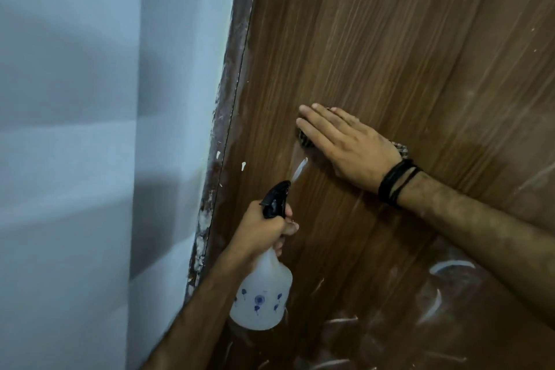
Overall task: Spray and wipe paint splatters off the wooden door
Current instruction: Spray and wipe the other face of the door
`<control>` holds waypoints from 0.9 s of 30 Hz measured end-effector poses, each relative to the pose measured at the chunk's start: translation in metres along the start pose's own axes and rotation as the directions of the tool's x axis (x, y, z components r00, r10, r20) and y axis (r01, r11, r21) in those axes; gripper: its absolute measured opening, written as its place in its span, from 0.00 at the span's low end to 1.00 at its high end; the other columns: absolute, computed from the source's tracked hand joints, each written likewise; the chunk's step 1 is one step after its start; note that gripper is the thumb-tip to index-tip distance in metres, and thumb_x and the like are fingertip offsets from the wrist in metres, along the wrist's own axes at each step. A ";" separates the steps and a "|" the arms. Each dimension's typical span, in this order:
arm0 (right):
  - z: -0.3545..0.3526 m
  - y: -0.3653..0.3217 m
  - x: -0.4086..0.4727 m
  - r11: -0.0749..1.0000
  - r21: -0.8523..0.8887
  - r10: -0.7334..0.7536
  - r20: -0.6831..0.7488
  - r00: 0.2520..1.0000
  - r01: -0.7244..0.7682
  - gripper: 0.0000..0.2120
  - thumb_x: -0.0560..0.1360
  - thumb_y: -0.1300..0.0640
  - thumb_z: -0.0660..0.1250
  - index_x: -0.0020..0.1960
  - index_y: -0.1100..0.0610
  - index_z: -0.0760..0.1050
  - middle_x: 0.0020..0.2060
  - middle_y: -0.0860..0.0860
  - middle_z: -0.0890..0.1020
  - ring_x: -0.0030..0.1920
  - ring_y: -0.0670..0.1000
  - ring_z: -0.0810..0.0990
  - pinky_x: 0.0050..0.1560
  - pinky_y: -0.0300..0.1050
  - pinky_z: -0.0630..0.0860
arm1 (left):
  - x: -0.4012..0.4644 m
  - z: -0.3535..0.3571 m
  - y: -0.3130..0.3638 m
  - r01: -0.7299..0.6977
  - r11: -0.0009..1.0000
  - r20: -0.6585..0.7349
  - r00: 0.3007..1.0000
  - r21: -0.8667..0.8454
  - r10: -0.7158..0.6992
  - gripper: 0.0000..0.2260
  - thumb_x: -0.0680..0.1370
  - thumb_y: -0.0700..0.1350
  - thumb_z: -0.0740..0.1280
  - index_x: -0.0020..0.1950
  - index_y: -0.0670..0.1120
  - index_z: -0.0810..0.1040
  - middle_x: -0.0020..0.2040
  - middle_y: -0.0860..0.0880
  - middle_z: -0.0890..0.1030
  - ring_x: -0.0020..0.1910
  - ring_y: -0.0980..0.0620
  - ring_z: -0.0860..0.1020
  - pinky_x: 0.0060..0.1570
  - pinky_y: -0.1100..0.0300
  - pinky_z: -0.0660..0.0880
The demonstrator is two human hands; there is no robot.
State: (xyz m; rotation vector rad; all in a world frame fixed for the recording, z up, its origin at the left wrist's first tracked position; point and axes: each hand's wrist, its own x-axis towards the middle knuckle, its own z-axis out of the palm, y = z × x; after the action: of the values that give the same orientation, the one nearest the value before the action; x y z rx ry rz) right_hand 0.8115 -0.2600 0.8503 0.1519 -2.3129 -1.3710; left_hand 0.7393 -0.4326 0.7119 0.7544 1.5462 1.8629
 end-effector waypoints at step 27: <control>0.014 -0.034 0.025 0.997 0.080 -0.016 -0.008 1.000 0.017 0.29 0.77 0.65 0.53 0.79 0.61 0.58 0.78 0.60 0.60 0.77 0.59 0.59 0.77 0.56 0.58 | 0.019 -0.056 -0.035 0.089 0.994 0.046 0.995 -0.059 -0.086 0.08 0.75 0.32 0.70 0.49 0.43 0.78 0.37 0.46 0.79 0.24 0.55 0.70 0.27 0.59 0.71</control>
State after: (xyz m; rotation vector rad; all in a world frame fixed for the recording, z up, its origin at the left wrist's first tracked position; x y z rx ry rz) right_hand 0.7790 -0.2739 0.8233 0.2008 -2.3668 -1.2833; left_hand 0.6880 -0.4492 0.6690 0.6840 1.4646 1.8097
